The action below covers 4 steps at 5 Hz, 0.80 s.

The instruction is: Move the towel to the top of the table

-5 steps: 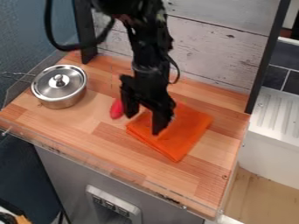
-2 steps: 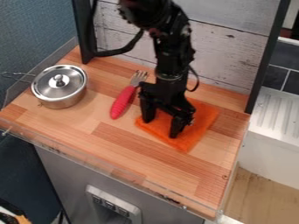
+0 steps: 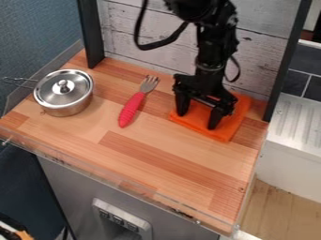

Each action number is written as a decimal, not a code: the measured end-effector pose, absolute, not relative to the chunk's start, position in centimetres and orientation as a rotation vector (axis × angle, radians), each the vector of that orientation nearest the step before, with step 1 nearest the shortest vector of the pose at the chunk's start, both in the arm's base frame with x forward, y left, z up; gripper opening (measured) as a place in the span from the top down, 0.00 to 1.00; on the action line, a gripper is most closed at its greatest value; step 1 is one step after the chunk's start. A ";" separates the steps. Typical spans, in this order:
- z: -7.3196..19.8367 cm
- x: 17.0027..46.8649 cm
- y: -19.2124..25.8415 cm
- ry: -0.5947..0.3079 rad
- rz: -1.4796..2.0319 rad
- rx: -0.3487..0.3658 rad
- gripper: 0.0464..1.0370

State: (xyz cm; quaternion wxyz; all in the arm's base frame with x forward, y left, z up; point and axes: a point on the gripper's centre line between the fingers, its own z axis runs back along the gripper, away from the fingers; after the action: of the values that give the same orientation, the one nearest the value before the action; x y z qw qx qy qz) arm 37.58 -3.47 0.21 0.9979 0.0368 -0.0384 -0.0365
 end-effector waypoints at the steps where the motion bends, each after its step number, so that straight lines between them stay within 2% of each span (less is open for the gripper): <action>1: 0.3 37.8 -3.5 -0.043 0.010 0.099 0.04; 2: 0.7 37.8 -3.5 -0.026 0.053 0.100 0.04; 3: 2.9 37.8 -3.6 -0.049 0.033 0.094 0.04; 4: 7.6 38.3 -3.0 -0.133 0.017 0.055 0.04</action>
State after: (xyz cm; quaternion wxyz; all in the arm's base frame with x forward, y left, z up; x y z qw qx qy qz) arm 38.27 -2.96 7.60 0.9974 0.0274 -0.0662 0.0085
